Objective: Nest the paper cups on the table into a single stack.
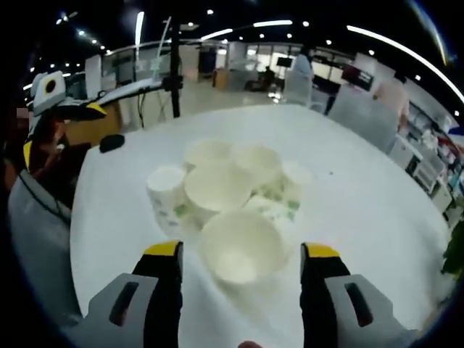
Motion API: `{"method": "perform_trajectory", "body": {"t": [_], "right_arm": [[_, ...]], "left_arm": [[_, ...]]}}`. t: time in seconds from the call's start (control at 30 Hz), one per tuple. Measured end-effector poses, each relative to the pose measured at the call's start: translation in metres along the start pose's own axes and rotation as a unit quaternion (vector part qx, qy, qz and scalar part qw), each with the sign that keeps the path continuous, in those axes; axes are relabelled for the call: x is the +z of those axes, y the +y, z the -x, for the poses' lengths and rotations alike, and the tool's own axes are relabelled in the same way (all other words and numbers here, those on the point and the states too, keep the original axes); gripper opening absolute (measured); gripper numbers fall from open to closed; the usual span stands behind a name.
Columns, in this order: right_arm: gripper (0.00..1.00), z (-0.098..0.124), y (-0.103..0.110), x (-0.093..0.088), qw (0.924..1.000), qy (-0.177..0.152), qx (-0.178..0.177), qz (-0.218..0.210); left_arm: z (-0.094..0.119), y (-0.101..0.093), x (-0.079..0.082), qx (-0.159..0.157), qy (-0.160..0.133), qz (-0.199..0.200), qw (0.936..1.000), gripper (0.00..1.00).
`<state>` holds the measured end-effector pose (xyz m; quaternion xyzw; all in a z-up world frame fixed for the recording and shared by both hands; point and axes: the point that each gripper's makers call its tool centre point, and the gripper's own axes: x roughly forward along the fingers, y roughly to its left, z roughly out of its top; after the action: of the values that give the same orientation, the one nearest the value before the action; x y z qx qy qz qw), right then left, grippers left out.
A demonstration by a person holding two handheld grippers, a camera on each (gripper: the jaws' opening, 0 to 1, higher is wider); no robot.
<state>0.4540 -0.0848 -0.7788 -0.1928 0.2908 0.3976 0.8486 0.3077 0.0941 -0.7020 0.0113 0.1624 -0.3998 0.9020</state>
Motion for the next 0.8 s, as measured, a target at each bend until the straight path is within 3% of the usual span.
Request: {"method": "perform_trajectory", "body": {"t": [0.8], "right_arm": [[0.47, -0.012, 0.007, -0.007, 0.9995, 0.021, 0.017, 0.013]], "left_arm": [[0.0, -0.003, -0.005, -0.001, 0.0, 0.008, 1.0, 0.99]]}}
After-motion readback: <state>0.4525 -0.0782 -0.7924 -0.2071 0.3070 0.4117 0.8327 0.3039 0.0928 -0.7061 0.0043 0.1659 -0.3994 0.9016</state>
